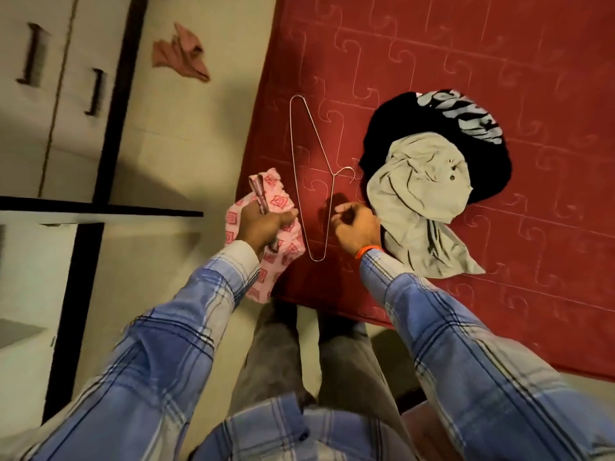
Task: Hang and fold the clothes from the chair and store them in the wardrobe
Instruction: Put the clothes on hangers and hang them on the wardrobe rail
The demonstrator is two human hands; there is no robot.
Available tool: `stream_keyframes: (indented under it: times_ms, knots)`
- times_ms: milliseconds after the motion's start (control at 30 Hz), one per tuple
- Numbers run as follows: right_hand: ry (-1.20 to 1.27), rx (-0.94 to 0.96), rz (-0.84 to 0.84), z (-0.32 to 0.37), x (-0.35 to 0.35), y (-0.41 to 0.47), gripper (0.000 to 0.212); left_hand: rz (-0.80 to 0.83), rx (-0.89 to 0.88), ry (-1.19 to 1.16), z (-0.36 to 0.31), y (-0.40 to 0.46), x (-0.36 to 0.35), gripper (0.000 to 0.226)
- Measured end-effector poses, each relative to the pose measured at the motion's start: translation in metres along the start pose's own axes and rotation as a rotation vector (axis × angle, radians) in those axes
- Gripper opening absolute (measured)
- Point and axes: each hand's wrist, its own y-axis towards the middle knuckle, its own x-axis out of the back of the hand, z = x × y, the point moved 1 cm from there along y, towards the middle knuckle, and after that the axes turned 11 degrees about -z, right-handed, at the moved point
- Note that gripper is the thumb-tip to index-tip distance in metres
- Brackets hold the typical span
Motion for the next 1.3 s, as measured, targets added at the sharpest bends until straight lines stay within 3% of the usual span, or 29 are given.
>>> stream_keyframes:
  times_ms: [133,167,267,400,500,567,667,800,867,1000,1133,1300]
  knots:
    - [-0.013,0.001,-0.047,-0.007,-0.024,0.028,0.018,0.001,0.050,0.017,0.015,0.035,-0.018,0.060]
    - [-0.025,-0.003,-0.055,-0.008,-0.030,0.036,0.019,0.013,0.056,0.010,0.013,0.038,-0.023,0.058]
    - [-0.040,-0.005,-0.088,-0.004,-0.042,0.054,0.024,0.029,0.063,0.010,0.009,0.043,-0.032,0.021]
    - [-0.098,-0.043,-0.154,-0.001,-0.059,0.067,0.027,0.028,0.071,0.017,0.016,0.054,-0.035,0.020]
    - [-0.115,-0.069,-0.210,0.000,-0.064,0.067,0.015,0.033,0.094,0.015,0.021,0.058,-0.033,0.032]
    - [-0.047,-0.115,-0.226,-0.003,-0.066,0.066,0.007,0.047,0.089,0.012,0.021,0.057,-0.033,0.029]
    - [0.165,-0.224,-0.259,-0.011,-0.069,0.064,0.011,0.056,0.096,0.007,0.019,0.056,-0.031,0.025]
    - [0.613,-0.388,-0.047,-0.019,-0.067,0.056,0.022,0.079,0.099,-0.001,0.018,0.053,-0.031,0.022]
    - [0.631,-0.385,0.025,-0.018,-0.060,0.049,0.036,0.075,0.103,-0.009,0.019,0.054,-0.031,0.023]
    - [0.593,-0.278,0.017,-0.019,-0.061,0.048,0.023,0.067,0.113,-0.011,0.021,0.056,-0.032,0.024]
    - [0.605,-0.186,-0.050,-0.015,-0.063,0.051,0.027,0.057,0.125,-0.024,0.024,0.056,-0.034,0.024]
    - [0.638,-0.225,-0.041,-0.012,-0.060,0.054,0.025,0.042,0.129,-0.030,0.025,0.052,-0.032,0.035]
